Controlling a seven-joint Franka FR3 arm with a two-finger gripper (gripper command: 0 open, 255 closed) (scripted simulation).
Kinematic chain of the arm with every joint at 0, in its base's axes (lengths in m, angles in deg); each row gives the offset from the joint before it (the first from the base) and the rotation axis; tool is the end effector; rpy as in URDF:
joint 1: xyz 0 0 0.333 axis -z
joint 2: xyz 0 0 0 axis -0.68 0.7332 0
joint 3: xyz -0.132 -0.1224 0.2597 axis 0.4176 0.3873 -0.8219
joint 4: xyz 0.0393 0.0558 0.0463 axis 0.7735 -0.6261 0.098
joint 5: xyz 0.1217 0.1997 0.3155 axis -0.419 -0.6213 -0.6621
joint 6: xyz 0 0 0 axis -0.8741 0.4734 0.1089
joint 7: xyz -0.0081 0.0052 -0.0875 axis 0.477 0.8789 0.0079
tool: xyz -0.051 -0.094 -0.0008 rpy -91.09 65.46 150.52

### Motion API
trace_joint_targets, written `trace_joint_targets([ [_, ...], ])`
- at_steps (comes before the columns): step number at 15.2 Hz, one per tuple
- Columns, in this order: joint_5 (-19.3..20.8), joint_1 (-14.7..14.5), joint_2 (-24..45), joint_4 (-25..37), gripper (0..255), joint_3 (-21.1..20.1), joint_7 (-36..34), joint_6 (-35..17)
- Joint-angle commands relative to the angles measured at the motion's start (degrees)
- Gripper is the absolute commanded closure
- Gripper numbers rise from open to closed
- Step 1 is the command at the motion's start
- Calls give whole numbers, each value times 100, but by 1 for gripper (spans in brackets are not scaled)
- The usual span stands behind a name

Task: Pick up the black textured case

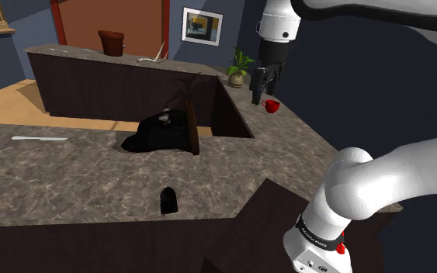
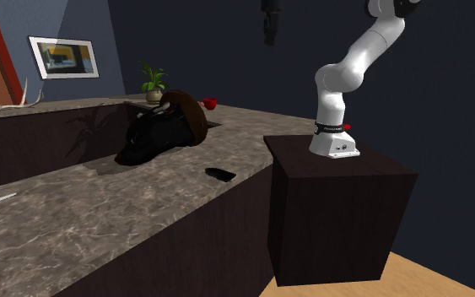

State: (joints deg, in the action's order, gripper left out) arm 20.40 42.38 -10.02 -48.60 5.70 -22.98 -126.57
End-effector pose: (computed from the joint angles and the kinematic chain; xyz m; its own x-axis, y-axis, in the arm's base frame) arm 0.2994 0.0236 0.6127 0.9995 -0.0286 -0.0111 -0.0269 -0.9909 0.1315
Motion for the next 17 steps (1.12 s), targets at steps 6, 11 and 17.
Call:
trace_joint_targets([
  [6,-299,23,167,-729,0,-296,-690,-877],
  [11,-573,39,583,-1271,0,-619,-1360,-1833],
  [17,-819,85,1430,-1642,0,-1036,-2159,-3070],
])
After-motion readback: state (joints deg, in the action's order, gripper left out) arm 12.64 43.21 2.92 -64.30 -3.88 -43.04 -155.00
